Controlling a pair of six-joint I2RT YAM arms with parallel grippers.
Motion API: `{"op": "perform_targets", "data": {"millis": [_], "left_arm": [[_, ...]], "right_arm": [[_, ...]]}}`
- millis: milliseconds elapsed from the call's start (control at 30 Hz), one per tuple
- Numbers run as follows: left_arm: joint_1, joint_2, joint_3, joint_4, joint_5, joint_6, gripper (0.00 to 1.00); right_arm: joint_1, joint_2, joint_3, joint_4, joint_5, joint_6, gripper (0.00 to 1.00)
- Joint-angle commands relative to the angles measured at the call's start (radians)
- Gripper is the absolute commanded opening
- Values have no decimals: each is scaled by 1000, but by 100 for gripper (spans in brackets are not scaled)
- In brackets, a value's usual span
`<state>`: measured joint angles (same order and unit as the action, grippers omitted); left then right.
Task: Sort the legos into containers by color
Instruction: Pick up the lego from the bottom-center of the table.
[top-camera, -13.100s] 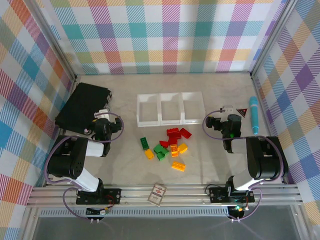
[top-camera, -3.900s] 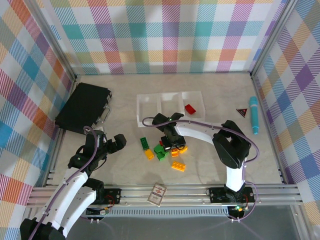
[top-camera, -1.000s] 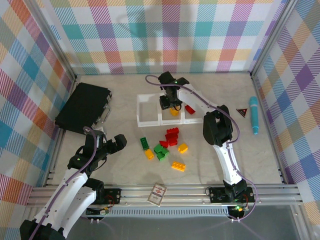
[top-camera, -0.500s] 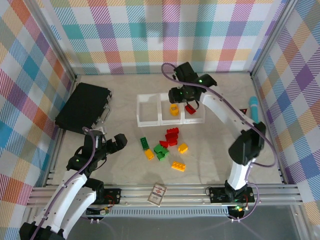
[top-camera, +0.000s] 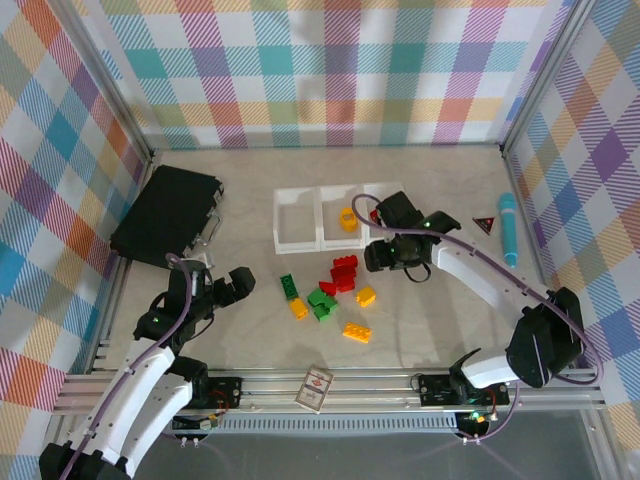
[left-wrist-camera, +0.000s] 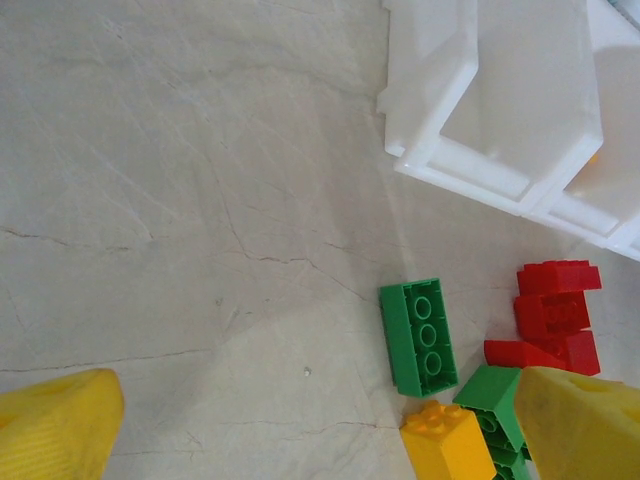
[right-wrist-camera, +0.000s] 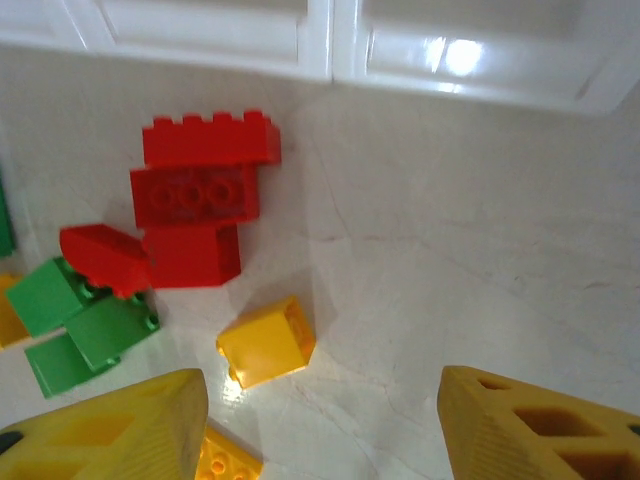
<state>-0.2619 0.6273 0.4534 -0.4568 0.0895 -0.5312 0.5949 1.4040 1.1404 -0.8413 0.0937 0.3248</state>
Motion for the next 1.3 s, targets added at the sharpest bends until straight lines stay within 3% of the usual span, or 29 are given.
{"op": "perform_targets", "data": {"millis": [0, 200, 467, 967, 1267], "left_arm": [[-10, 0, -10, 27, 21, -12, 100], [-10, -11, -16, 2, -5, -26, 100], [-10, -16, -24, 3, 8, -42, 100], [-10, -26, -7, 12, 77, -19, 100], [-11, -33, 5, 18, 115, 1, 100]], "right_arm": [[4, 0, -61, 58, -81, -23, 63], [93, 59, -133, 104, -81, -65, 66], [162, 193, -94, 85, -24, -91, 67], [166, 303, -46, 60, 65, -114, 71], [166, 349, -15, 71, 51, -139, 63]]}}
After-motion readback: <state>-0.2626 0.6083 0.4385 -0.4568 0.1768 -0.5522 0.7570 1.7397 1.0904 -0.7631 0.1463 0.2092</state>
